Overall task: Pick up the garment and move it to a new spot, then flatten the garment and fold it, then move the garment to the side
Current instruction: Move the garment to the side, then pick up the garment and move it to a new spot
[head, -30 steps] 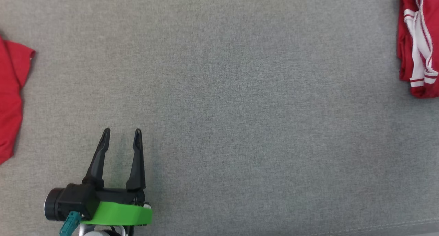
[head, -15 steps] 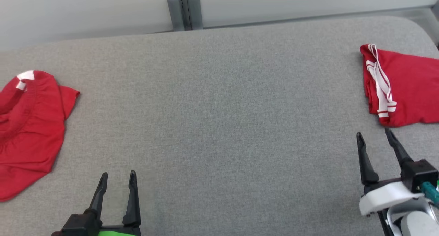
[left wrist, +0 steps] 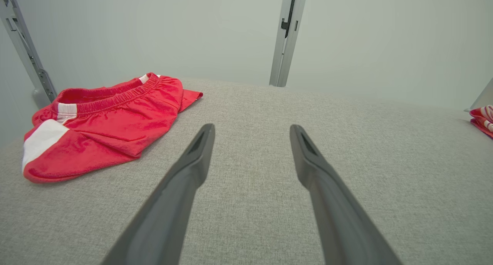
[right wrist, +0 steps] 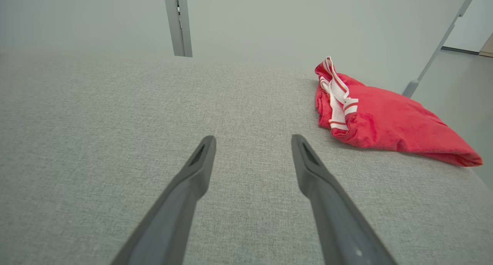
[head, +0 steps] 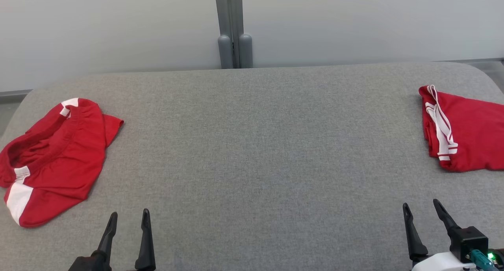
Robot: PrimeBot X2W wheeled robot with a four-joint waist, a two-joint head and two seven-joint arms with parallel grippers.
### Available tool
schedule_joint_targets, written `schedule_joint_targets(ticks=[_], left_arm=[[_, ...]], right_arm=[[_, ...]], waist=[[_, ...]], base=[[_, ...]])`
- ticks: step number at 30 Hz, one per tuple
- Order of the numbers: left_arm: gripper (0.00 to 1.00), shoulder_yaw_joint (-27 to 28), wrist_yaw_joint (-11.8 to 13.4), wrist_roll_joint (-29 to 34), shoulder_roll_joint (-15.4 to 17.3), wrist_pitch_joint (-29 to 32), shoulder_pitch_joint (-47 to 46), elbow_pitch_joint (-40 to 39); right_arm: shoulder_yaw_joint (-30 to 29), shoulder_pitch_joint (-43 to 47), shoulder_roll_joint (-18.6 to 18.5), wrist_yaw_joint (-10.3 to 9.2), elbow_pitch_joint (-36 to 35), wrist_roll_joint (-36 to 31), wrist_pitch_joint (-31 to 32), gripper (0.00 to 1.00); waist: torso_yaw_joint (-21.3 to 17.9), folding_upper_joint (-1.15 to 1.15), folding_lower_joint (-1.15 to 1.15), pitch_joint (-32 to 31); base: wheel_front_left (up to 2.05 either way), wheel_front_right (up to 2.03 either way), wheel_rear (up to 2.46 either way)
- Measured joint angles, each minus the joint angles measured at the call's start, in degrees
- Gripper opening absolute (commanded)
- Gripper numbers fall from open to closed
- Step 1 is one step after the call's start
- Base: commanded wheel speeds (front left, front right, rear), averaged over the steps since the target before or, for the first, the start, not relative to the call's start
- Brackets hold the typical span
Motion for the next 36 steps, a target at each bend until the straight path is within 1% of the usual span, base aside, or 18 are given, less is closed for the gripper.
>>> schedule_joint_targets(ticks=[14, 19, 23, 27, 32, 36], left_arm=[[1.0, -0.4, -0.4, -0.6, 0.0, 0.0, 0.4, 0.8], [1.0, -0.9, -0.6, -0.5, 0.0, 0.0, 0.0, 1.0], [1.0, -1.0, -0.4, -0.6, 0.0, 0.0, -0.1, 1.3], [1.0, -0.8, 0.1, -1.0, 0.0, 0.0, 0.7, 1.3], [1.0, -0.2, 0.1, -1.3, 0.0, 0.0, 1.9, 1.4], [1.0, 0.1, 0.4, -2.5, 0.0, 0.0, 1.7, 1.7]], right_arm=[[1.1, 0.0, 0.3, 0.0, -0.2, 0.2, 0.0, 1.0], [2.2, 0.0, 0.4, 0.0, -1.2, 0.7, 0.0, 1.0], [4.1, 0.0, 0.8, 0.0, -1.0, 1.0, 0.0, 1.0], [5.3, -0.7, 1.0, 0.0, -1.0, 1.6, 0.0, 1.0], [6.5, -2.5, 0.9, 0.0, -0.5, 2.1, 0.0, 1.0], [6.9, -3.8, 0.2, 0.0, -0.3, 2.5, 0.0, 1.0]], waist=[[0.7, 0.0, 0.0, -0.4], [2.3, 0.0, 0.0, -0.4], [5.2, 0.0, 0.0, -0.6], [9.1, 0.0, 0.0, -0.7], [14.0, 0.0, 0.0, -0.8], [16.2, 0.0, 0.0, 0.0]], base=[[0.0, 0.0, 0.0], [0.0, 0.0, 0.0], [0.0, 0.0, 0.0], [0.0, 0.0, 0.0], [0.0, 0.0, 0.0], [0.0, 0.0, 0.0]])
